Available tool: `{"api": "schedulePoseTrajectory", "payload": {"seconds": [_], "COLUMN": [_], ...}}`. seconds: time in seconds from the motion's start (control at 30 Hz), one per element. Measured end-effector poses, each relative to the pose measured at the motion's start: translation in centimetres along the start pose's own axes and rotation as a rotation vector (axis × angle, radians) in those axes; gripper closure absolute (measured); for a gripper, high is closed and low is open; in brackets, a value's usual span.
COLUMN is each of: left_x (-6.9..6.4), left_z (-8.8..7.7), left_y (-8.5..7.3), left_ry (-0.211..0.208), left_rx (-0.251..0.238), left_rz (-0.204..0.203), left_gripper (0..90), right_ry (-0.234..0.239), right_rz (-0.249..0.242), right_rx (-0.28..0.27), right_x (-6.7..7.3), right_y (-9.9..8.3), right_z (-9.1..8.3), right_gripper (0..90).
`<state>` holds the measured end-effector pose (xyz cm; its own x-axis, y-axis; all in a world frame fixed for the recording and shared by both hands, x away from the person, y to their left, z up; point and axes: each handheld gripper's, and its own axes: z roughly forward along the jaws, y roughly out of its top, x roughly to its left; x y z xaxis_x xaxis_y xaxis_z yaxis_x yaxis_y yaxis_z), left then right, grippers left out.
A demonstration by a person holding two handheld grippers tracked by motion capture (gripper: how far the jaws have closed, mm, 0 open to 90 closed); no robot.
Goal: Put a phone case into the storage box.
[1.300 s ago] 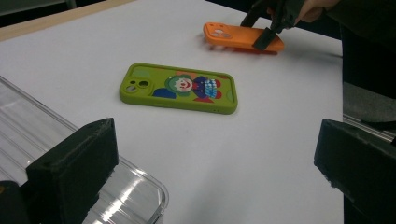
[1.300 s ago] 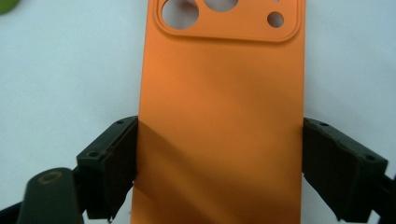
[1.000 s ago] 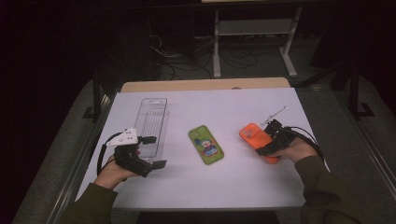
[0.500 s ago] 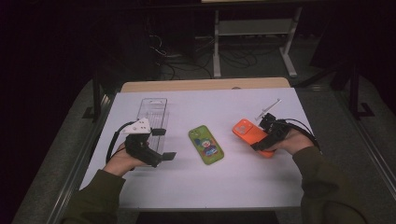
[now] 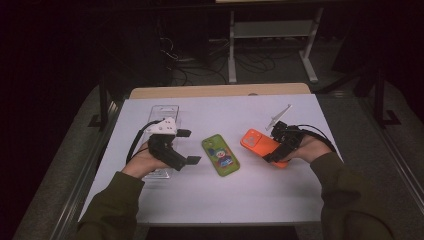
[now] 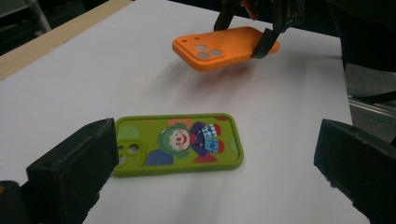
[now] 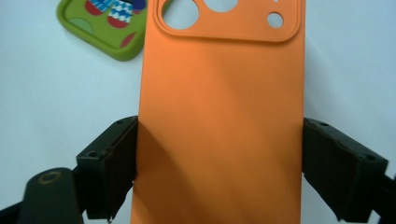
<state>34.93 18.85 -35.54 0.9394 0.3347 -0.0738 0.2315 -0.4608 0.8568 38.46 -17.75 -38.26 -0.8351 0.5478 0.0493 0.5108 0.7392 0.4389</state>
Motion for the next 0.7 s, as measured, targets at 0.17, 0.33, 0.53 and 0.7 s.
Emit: {"api": "schedulePoseTrajectory", "payload": {"seconds": [0.17,0.33,0.53,0.7], "left_x": [0.0,0.1,0.1,0.0], "left_z": [1.2,2.3,3.3,3.8], "left_y": [1.0,1.9,2.2,2.2], "left_ry": [-0.026,-0.033,-0.061,-0.076], "left_rx": [0.012,0.041,0.050,0.052], "left_rz": [0.025,0.070,0.094,0.114], "left_gripper": [0.0,0.0,0.0,0.0], "right_ry": [0.022,0.034,0.055,0.078], "right_rz": [-0.044,-0.081,-0.130,-0.168], "right_rx": [-0.002,0.004,0.015,0.042], "right_x": [0.6,1.1,1.8,2.6], "right_y": [0.7,1.5,2.7,3.7], "right_z": [-0.1,-0.2,-0.2,0.2], "right_gripper": [15.4,15.4,15.4,15.4]}}
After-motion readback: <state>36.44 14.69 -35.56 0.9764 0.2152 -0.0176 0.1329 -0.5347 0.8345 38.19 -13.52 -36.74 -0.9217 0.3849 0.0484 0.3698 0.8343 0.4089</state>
